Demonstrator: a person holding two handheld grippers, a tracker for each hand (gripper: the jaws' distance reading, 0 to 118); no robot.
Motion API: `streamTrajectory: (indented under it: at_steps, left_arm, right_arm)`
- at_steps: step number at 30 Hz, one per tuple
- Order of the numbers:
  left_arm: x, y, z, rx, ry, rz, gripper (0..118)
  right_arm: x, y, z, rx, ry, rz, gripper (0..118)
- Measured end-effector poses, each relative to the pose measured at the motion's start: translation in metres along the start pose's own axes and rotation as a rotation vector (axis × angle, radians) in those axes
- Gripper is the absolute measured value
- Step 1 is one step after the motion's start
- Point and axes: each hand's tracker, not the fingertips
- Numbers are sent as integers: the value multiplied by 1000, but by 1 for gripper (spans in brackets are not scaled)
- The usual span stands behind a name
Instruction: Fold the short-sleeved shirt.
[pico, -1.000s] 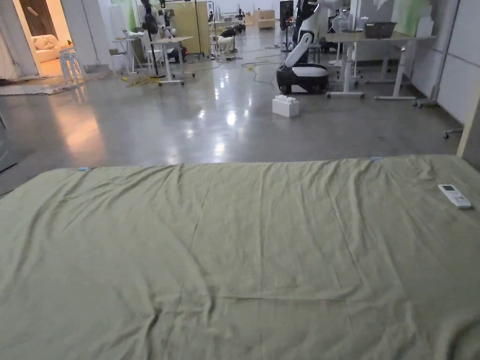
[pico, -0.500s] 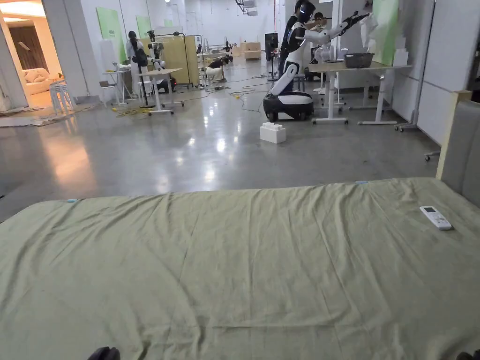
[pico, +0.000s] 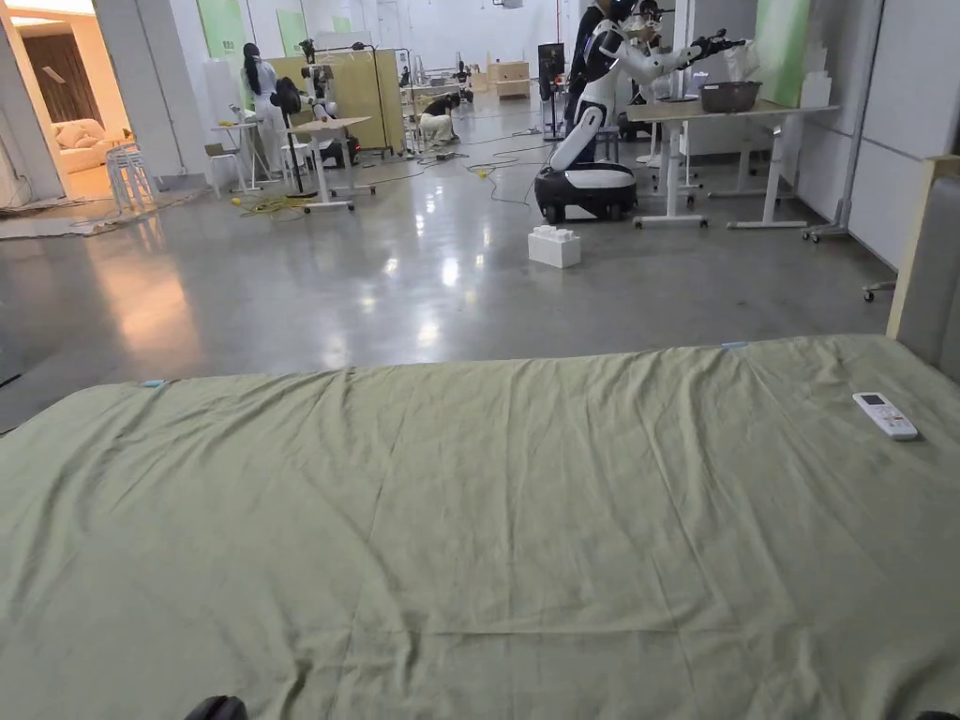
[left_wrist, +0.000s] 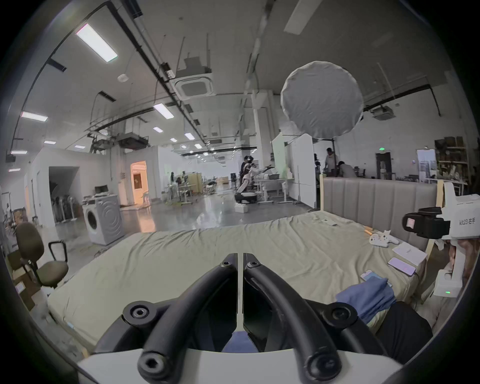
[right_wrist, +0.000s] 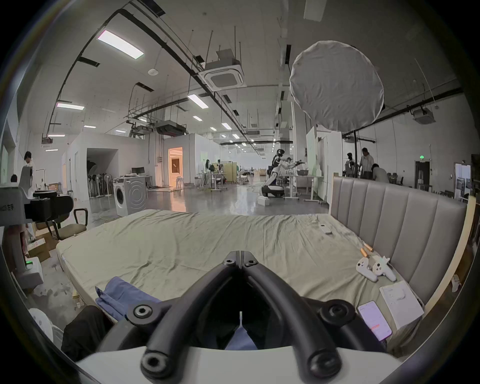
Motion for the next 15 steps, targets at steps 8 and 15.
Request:
streamTrajectory:
  at_steps: [8,15]
  left_arm:
    - [-77,-51,-25,-150,-12,307,10]
    - [-151,-160,-108,-526,-87,750,98]
  right_arm:
    - [14,-25,-11,-134,-8,-137,0]
    - [13,-29,-20,-226,23,-202,0]
